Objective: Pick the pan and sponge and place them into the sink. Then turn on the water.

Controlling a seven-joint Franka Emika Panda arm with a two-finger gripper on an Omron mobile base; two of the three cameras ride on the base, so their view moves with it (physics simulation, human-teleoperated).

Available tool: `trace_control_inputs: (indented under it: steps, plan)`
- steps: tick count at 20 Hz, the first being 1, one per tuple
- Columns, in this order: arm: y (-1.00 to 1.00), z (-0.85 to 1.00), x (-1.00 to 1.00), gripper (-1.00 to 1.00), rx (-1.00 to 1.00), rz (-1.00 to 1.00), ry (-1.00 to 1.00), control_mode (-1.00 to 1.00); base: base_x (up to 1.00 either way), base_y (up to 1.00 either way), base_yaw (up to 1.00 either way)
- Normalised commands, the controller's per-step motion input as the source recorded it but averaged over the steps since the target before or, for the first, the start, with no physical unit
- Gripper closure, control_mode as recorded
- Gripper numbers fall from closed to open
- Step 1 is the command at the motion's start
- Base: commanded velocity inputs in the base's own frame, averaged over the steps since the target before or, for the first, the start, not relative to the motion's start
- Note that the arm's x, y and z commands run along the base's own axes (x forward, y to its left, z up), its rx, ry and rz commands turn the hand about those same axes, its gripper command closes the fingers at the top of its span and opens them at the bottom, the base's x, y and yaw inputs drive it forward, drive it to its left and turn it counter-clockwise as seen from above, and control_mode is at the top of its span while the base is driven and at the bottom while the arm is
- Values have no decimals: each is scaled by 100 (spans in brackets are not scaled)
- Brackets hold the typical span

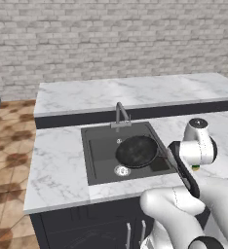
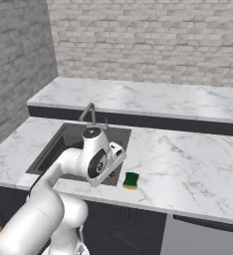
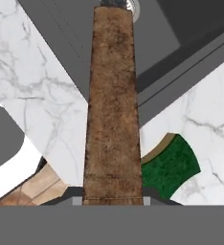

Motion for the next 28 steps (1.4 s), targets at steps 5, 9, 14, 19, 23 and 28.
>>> trace_control_inputs:
  steps: [5, 9, 14, 19, 23, 28]
  plan:
    - [23, -32, 30, 100, 0, 0, 9, -100, 0, 0, 0]
    - [22, -28, 32, 100, -1, 0, 11, -100, 0, 0, 0]
    - [7, -17, 39, 100, 0, 0, 9, -100, 0, 0, 0]
    - [0, -14, 42, 100, 0, 0, 8, -100, 0, 0, 0]
    - [0, -16, 52, 100, 0, 0, 9, -100, 0, 0, 0]
    - [5, -29, 43, 100, 0, 0, 4, -100, 0, 0, 0]
